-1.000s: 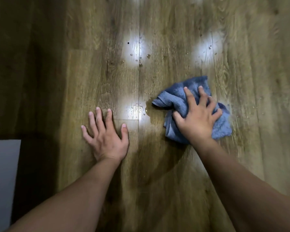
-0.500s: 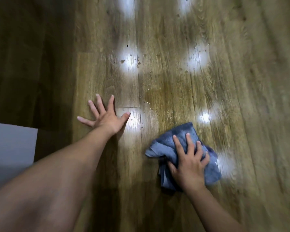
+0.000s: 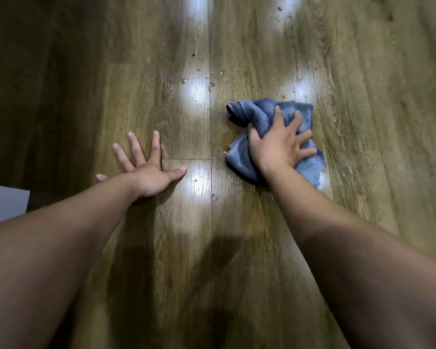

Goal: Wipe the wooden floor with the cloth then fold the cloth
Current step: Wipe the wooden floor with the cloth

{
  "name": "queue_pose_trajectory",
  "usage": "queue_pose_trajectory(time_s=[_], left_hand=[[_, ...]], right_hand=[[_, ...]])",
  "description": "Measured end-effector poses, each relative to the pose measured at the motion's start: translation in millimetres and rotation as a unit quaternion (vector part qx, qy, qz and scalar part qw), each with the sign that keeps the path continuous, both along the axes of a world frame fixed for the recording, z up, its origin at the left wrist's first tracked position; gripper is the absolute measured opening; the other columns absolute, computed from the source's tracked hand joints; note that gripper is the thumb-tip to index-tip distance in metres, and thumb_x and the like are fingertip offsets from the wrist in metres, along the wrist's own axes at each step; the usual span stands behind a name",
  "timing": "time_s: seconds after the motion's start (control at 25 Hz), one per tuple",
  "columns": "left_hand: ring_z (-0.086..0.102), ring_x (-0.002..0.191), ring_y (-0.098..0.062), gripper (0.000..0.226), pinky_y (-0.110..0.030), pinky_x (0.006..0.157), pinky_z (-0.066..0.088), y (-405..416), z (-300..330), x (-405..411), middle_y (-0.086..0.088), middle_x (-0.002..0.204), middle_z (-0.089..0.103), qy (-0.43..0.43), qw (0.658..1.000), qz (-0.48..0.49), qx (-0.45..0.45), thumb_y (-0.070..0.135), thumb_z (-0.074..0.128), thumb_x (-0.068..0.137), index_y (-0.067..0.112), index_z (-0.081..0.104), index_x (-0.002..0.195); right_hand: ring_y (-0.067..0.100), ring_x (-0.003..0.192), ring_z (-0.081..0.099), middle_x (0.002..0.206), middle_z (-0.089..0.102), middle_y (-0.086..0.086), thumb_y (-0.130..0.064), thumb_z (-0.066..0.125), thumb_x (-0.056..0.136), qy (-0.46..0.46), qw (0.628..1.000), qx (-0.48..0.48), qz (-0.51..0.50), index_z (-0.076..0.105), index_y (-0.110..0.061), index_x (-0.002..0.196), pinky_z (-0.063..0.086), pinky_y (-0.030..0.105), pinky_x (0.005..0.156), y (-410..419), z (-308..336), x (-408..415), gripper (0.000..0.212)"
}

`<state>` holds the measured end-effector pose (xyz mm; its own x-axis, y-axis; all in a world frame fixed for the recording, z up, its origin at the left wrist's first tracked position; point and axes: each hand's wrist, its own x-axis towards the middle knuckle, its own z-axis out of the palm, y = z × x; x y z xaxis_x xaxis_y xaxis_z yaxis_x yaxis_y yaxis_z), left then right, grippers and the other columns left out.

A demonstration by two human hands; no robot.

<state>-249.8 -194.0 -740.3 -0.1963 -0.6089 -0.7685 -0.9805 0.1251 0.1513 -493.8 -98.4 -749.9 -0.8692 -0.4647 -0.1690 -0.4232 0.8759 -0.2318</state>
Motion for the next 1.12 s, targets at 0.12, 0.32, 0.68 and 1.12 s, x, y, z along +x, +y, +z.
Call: queue_pose_trajectory(time_s=[0.12,0.32,0.68,1.12], left_hand=[[-0.051,0.136,-0.031,0.089,-0.085,0.097,-0.01,3,3,0,0.01,0.141,-0.061,0.001,1.0,0.001,0.001,0.087,0.031,0.084,0.062,-0.041,0.132],[-0.046,0.14,-0.03,0.074,-0.085,0.098,-0.008,5,3,-6,0.01,0.149,-0.054,0.01,1.0,0.02,-0.012,0.073,0.027,0.097,0.062,-0.032,0.14],[-0.046,0.14,-0.031,0.074,-0.084,0.1,-0.01,7,11,-6,0.008,0.148,-0.055,0.022,1.0,0.008,-0.006,0.073,0.026,0.097,0.059,-0.031,0.142],[-0.05,0.137,-0.03,0.073,-0.084,0.099,-0.012,6,10,-6,0.009,0.144,-0.059,0.018,1.0,0.013,0.003,0.072,0.024,0.098,0.061,-0.036,0.137]], right_hand=[[0.045,0.14,0.02,0.162,0.019,0.003,-0.065,0.054,0.081,0.004,0.997,-0.005,0.075,0.032,-0.039,0.15,0.013,0.07,0.107,-8,3,14,0.077],[0.04,0.143,0.025,0.159,0.032,-0.001,-0.055,0.053,0.077,0.038,0.967,-0.045,0.249,0.041,-0.034,0.148,0.017,0.062,0.111,56,10,75,0.074],[0.049,0.147,-0.003,0.166,-0.003,0.008,-0.085,0.049,0.069,0.037,0.961,0.065,0.265,0.019,-0.04,0.15,0.012,0.071,0.101,89,1,83,0.097],[0.047,0.127,0.035,0.146,0.038,0.012,-0.06,0.058,0.08,0.098,0.989,0.034,0.106,0.037,-0.034,0.145,0.019,0.066,0.107,26,-2,-21,0.073]])
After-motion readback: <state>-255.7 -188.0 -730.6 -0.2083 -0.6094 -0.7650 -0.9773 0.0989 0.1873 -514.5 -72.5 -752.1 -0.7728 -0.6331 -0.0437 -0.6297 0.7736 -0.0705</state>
